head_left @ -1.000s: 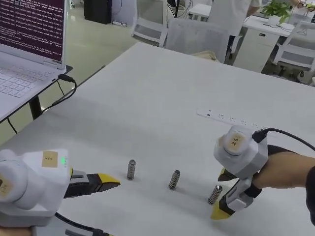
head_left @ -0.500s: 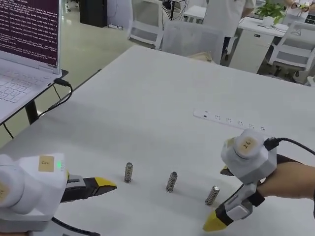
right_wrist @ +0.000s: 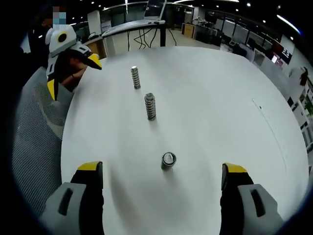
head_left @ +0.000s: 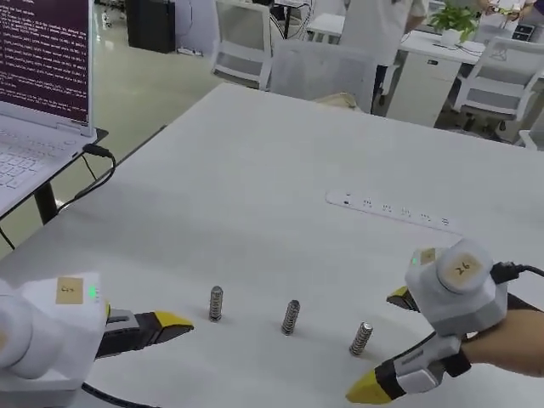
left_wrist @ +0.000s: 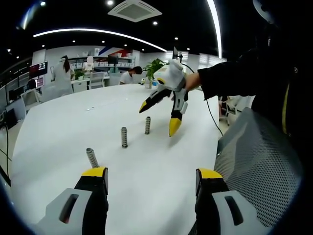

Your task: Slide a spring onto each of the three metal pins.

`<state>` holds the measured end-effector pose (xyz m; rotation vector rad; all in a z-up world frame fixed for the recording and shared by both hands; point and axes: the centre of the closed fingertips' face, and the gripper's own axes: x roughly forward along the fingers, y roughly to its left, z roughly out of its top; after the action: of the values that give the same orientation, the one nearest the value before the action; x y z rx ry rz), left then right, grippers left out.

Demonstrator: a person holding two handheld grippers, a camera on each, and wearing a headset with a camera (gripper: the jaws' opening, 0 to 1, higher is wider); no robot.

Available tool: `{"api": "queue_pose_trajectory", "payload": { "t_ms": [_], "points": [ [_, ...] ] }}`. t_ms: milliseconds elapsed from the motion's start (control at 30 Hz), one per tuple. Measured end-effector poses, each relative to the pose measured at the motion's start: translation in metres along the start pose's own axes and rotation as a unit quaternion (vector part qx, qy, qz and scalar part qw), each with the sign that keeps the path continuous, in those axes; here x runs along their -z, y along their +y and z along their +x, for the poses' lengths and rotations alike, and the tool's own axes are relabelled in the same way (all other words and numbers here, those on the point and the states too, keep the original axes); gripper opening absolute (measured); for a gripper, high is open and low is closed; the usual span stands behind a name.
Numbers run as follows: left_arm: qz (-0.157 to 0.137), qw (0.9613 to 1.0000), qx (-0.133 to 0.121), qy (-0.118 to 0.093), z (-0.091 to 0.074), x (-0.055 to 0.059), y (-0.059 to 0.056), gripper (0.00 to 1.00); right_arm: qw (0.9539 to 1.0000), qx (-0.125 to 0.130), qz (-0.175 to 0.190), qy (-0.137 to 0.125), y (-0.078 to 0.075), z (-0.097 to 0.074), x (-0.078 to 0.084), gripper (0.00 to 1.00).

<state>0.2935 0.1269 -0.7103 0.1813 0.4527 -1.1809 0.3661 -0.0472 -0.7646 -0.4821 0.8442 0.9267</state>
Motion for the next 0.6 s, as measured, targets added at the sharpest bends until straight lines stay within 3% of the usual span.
{"api": "queue_pose_trajectory", "payload": {
  "t_ms": [267,600],
  "points": [
    [-0.008,0.9999,-0.013,-0.007,-0.003,-0.002,0.006,0.71,0.998,0.015,0.017,-0.059,0.011,-0.014,-0.008,1.0],
    [-0.012,0.9997,-0.018,-0.007,-0.003,-0.002,0.008,0.71,0.9927,0.032,0.031,-0.112,0.025,-0.031,-0.011,1.0]
  ]
}}
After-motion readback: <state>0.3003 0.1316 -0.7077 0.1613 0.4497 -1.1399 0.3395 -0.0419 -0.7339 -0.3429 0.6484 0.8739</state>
